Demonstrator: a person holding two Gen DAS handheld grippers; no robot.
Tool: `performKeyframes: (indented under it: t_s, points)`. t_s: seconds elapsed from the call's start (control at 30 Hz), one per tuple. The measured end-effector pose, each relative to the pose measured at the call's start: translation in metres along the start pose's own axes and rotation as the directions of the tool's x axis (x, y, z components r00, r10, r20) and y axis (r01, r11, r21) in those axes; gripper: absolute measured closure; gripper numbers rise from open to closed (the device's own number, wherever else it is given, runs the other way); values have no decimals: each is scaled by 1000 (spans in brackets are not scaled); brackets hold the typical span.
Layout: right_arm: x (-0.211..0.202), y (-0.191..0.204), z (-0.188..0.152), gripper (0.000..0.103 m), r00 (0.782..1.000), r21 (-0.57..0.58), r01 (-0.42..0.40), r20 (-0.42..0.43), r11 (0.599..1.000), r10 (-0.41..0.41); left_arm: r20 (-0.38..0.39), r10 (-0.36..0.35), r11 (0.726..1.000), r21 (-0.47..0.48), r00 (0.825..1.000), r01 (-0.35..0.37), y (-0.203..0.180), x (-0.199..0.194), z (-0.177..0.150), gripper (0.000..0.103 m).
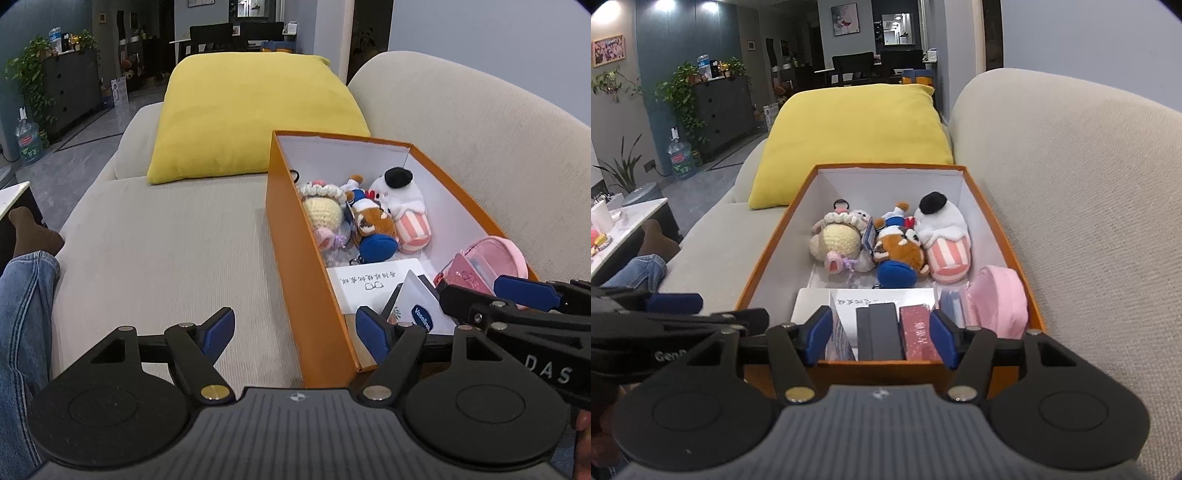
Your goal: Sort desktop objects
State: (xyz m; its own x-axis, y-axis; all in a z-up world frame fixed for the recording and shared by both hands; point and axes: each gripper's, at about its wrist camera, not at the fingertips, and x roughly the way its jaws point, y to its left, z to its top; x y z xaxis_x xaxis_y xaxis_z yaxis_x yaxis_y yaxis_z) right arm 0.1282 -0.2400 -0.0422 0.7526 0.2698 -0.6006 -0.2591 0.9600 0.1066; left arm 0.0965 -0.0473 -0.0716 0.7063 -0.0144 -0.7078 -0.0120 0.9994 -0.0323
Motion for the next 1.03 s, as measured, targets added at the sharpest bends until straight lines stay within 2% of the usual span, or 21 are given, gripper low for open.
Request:
performKeyframes:
  t_s: [0.17,1.03]
  points:
    - [1,-5,-1,40,1000,37,-18,-3,999,18,-19,6,1000,5,1000,-6,-2,1,-1,18]
    - [2,-1,-2,38,1000,18,-5,3,1000,5,-36,14,1000,-6,999,-14,-1,-2,1,16]
